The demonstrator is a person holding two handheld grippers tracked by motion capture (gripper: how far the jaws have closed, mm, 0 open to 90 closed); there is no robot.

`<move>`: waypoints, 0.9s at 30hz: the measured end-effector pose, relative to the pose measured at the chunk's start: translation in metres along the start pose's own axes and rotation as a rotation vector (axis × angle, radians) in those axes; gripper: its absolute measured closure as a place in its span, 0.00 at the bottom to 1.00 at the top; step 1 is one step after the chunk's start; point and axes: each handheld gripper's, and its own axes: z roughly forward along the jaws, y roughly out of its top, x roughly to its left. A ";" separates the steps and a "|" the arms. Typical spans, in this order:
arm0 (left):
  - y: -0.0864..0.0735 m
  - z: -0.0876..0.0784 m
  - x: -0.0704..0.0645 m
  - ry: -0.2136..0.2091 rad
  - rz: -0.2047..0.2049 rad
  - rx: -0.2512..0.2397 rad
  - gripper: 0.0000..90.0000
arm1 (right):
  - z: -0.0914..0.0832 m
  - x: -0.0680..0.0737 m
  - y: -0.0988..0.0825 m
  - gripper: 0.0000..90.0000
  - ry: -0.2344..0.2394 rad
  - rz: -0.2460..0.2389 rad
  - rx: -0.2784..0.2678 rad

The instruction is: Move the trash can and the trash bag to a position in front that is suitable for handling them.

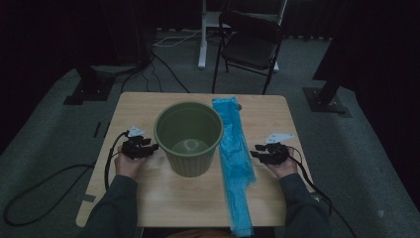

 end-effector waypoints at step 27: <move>0.010 0.003 -0.020 -0.002 0.080 -0.016 0.56 | 0.063 0.066 0.037 0.51 0.037 -0.135 0.147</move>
